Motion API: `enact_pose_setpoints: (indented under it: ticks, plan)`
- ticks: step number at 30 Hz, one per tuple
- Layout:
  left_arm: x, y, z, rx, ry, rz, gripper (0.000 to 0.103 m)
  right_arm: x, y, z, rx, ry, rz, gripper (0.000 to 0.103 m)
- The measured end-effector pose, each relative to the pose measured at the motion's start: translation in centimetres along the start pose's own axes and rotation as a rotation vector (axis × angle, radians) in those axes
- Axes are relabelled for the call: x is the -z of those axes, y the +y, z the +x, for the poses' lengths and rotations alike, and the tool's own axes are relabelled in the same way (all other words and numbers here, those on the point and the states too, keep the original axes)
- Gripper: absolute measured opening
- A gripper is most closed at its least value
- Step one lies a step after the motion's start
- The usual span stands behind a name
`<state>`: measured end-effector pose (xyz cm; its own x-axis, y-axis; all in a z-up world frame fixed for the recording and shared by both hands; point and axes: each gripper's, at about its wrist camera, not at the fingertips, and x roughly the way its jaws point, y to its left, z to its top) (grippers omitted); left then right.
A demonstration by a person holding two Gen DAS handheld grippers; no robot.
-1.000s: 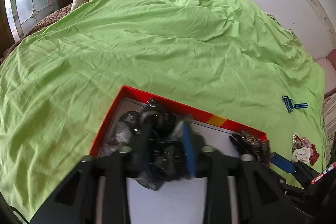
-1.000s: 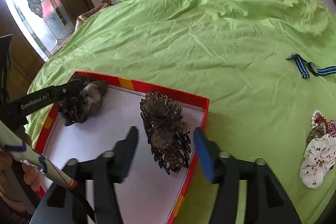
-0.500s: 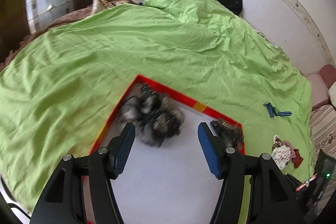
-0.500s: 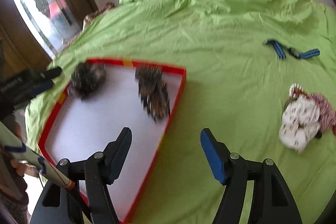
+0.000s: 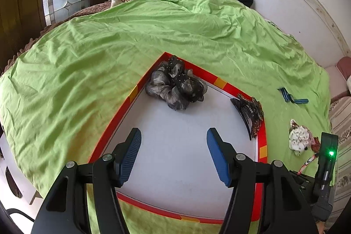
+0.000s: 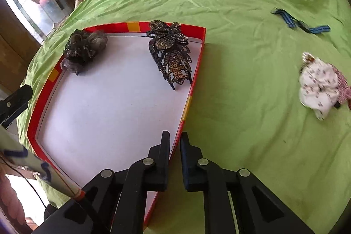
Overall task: Organize jewelry
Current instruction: 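Grasp the white cherry scrunchie with left tool while right tool grasps red polka-dot scrunchie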
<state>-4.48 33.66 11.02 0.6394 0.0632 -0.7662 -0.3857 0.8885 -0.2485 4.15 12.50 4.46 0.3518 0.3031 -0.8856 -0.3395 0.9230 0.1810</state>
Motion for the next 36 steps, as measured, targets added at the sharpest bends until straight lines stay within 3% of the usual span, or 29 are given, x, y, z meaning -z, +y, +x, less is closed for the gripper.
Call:
enact_pose_setpoints:
  ticks: [7,12,14,16,19,28,36]
  plan:
    - [1.3,-2.3,-1.1,0.025,0.002,0.019,0.061,0.4,-3.2,-1.0,0.052,-0.030,0.046,0.010]
    - [1.9,-5.1,-2.4,0.055,0.007,0.072,0.061,1.3,-6.2,-3.6,-0.057,-0.090,0.096,0.029]
    - [2.1,-6.5,-2.8,0.071,0.014,0.094,0.061,2.3,-7.1,-5.2,-0.056,-0.124,0.097,0.043]
    - [2.4,-8.4,-3.2,0.097,0.019,0.129,0.061,3.9,-9.2,-6.9,-0.047,-0.157,0.111,0.049]
    - [3.3,-11.8,-3.2,0.133,0.031,0.191,0.061,6.2,-13.7,-8.4,-0.031,-0.175,0.176,0.050]
    - [5.6,-22.4,1.9,0.259,0.202,0.296,0.061,10.8,-27.5,-11.5,0.060,-0.237,0.418,0.053]
    - [6.0,-30.4,8.2,0.270,0.252,0.369,0.061,8.0,-35.8,-12.3,0.144,-0.286,0.486,0.060]
